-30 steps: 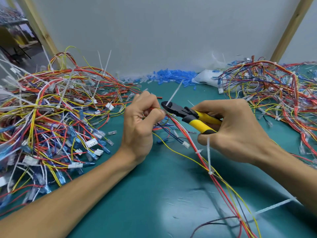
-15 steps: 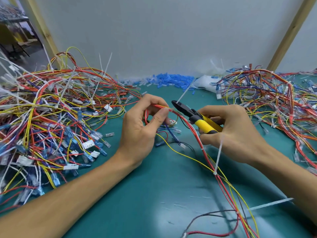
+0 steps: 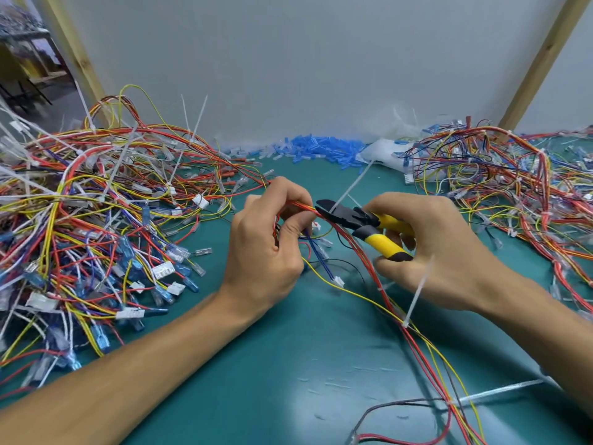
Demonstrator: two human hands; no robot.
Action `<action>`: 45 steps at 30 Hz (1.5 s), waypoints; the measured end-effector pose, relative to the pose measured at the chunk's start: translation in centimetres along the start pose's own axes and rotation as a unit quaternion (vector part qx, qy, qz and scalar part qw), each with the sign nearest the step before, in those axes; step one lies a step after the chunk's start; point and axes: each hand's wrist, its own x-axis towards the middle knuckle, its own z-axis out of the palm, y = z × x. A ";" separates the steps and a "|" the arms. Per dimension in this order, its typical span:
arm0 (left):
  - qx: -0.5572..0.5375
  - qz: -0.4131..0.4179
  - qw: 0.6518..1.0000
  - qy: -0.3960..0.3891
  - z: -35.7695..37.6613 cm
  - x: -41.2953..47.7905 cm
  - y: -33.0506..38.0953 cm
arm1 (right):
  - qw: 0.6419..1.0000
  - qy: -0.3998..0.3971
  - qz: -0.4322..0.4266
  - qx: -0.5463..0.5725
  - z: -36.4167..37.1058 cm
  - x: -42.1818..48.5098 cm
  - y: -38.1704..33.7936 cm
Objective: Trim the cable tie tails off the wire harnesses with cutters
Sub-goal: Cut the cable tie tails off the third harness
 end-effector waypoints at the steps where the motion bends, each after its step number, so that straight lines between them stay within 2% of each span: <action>1: 0.007 0.005 1.000 0.001 0.0 0.0 0.0 | 1.000 0.002 -0.006 -0.002 0.0 0.0 0.0; 10: 0.062 0.037 0.996 0.058 0.1 -0.5 0.4 | 1.000 -0.002 -0.025 0.010 0.2 -0.1 -0.6; 18: 0.056 0.045 0.996 0.052 0.2 -0.5 0.4 | 0.999 -0.016 -0.019 -0.041 0.6 -0.3 -0.5; 34: 0.027 0.048 0.998 0.038 0.0 -0.4 0.5 | 0.999 -0.033 0.000 -0.001 1.0 -0.3 -1.1; 45: 0.017 0.054 0.997 0.047 0.0 -0.2 0.2 | 0.996 0.042 -0.048 -0.064 0.7 -0.2 -0.8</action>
